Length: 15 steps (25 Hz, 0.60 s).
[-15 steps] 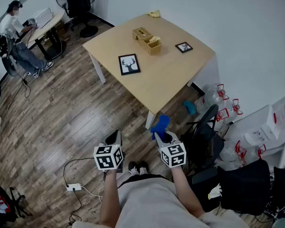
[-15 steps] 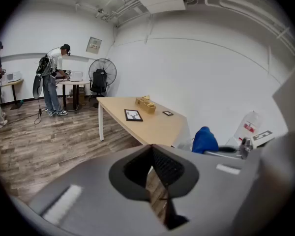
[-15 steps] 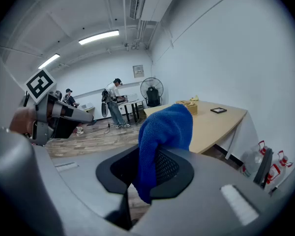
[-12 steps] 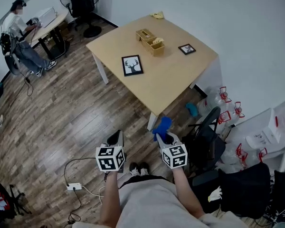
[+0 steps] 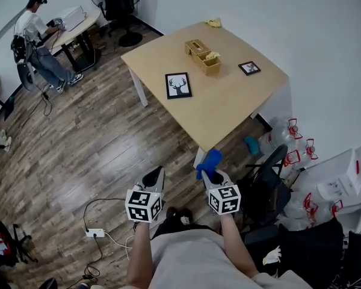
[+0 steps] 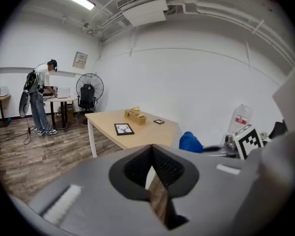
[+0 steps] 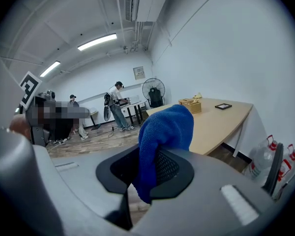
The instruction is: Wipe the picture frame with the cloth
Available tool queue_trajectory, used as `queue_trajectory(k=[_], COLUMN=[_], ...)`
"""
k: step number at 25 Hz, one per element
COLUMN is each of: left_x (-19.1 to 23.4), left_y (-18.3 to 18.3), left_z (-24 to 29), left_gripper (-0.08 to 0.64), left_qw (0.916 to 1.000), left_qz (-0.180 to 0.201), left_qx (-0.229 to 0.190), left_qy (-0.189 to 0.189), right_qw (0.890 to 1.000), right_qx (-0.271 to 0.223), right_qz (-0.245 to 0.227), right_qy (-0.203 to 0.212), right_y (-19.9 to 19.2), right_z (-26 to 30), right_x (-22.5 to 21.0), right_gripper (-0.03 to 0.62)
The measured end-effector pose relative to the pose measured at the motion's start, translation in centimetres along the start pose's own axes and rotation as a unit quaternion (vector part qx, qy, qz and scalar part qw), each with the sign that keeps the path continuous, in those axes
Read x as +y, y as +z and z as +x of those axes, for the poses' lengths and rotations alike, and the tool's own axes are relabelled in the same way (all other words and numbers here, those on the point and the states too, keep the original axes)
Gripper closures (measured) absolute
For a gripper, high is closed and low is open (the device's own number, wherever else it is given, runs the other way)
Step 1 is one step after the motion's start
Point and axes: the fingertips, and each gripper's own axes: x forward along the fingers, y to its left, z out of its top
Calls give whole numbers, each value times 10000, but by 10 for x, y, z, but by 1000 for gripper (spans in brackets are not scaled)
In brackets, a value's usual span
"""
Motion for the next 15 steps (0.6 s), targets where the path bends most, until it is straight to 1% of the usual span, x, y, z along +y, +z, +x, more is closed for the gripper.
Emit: queue_trajectory(k=[2, 4, 6, 9, 15], left_x=[5, 6, 8, 17, 43], left_y=[3, 4, 5, 9, 26], left_z=[2, 6, 12, 22, 50], left_gripper=[508, 508, 508, 508, 508], left_qw=[10000, 10000, 9999, 9997, 9996], left_qz=[29, -7, -61, -55, 4], left_qx=[-33, -22, 38, 167, 205], left_qy=[40, -24, -113, -160, -205], right_qw=[10000, 9998, 9993, 9988, 9987], right_qx=[-46, -140, -252, -292, -288], right_qz=[27, 69, 134, 213, 334], right_qy=[68, 144, 229, 326, 268], right_y=[4, 8, 14, 20, 35], right_z=[5, 10, 17, 30, 64], right_x=[0, 0, -1, -3, -19], right_gripper=[540, 540, 540, 540, 540])
